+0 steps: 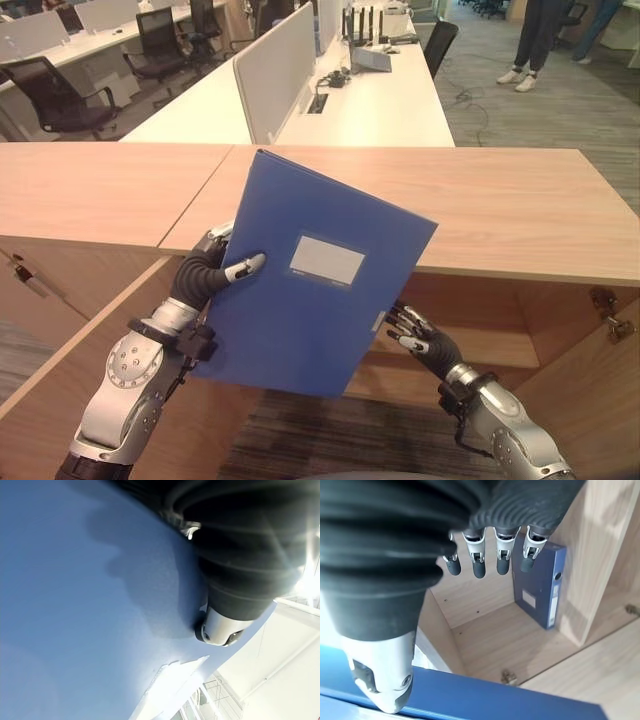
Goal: Put the empty folder in the office cabinet
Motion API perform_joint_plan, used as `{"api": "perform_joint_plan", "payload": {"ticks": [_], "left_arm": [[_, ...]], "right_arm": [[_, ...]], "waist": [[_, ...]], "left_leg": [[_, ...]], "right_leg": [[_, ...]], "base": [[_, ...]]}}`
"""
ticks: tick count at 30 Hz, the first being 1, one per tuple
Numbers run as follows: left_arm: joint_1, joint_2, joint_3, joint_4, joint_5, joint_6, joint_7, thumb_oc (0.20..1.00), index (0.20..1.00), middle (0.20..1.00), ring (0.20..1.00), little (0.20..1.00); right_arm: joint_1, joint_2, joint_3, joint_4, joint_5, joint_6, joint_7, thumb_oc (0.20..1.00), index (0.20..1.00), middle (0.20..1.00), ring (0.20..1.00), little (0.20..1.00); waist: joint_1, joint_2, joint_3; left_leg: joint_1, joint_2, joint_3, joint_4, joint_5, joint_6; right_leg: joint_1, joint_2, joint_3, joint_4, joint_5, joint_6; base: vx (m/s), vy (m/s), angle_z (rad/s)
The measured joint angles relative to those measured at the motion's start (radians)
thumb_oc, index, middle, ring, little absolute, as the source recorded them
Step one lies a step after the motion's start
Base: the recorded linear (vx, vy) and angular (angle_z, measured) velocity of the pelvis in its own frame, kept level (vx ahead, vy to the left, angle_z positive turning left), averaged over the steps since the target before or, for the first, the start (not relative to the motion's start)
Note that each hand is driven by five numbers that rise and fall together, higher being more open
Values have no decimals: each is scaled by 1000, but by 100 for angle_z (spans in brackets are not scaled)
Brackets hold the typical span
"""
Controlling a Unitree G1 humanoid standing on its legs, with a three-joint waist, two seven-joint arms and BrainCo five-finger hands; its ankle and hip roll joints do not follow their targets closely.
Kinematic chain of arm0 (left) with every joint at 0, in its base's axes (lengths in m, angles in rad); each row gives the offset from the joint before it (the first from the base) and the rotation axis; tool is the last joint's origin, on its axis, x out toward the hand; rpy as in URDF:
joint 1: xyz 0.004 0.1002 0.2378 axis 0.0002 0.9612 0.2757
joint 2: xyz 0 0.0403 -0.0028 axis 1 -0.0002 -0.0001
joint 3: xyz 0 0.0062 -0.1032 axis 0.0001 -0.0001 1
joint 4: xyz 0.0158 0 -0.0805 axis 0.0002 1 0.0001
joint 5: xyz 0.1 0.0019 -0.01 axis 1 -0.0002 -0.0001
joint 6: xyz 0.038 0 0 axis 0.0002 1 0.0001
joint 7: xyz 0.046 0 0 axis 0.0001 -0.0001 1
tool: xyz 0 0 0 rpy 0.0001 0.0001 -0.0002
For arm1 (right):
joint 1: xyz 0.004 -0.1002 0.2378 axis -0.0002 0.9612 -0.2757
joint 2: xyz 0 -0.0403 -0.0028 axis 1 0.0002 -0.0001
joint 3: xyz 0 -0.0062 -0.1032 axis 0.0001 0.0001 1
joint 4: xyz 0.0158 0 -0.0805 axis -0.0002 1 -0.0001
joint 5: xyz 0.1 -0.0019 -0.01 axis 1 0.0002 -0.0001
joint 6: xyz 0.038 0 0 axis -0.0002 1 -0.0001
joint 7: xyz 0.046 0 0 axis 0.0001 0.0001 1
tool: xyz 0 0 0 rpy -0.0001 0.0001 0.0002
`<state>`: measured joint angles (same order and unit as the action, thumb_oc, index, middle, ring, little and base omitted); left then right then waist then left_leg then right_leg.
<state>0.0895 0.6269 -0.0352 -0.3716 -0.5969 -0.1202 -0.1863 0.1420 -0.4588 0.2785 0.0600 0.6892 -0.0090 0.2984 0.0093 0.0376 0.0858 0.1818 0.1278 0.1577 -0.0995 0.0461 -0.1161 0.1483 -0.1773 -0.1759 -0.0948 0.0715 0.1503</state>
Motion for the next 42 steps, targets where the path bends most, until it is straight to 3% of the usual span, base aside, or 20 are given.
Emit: {"api": "perform_joint_plan", "payload": {"ticks": [10,11,23,30,42], "left_arm": [[-2,-12,1,0,95,0,0,200,200,200,200,200],[-6,-42,-1,-1,102,-4,0,200,200,200,200,200],[-21,-73,-6,-1,116,-13,19,200,200,200,200,200],[-87,-82,-88,19,150,-14,41,200,200,200,200,200],[-105,-111,-125,49,172,-13,71,200,200,200,200,200]], "right_arm": [[-57,11,47,-156,49,3,20,1000,1000,1000,1000,1000],[-84,24,58,-184,78,1,15,1000,1000,1000,1000,1000],[-106,47,97,-166,79,-1,-25,1000,1000,1000,1000,1000],[-109,79,118,-77,81,-2,-46,1000,1000,1000,1000,1000],[-111,87,138,-44,82,-8,-82,1000,1000,1000,1000,1000]], "waist": [[1,-14,-10],[-1,-17,-12],[-2,-17,-15],[-4,-20,-19],[-17,-20,-20]], "left_leg": [[-1,0,5,1,0,0],[-1,0,6,1,0,0],[-1,-1,17,9,-1,0],[-1,-1,18,3,-1,0],[0,-1,20,9,0,1]], "right_leg": [[-7,0,5,0,1,0],[-7,0,6,0,1,1],[-11,0,17,0,7,-3],[-13,0,20,0,8,-3],[-12,0,22,1,10,-3]], "base": [[2,0,-1],[0,0,0],[1,0,-2],[-12,-1,-1],[-5,-3,0]]}}
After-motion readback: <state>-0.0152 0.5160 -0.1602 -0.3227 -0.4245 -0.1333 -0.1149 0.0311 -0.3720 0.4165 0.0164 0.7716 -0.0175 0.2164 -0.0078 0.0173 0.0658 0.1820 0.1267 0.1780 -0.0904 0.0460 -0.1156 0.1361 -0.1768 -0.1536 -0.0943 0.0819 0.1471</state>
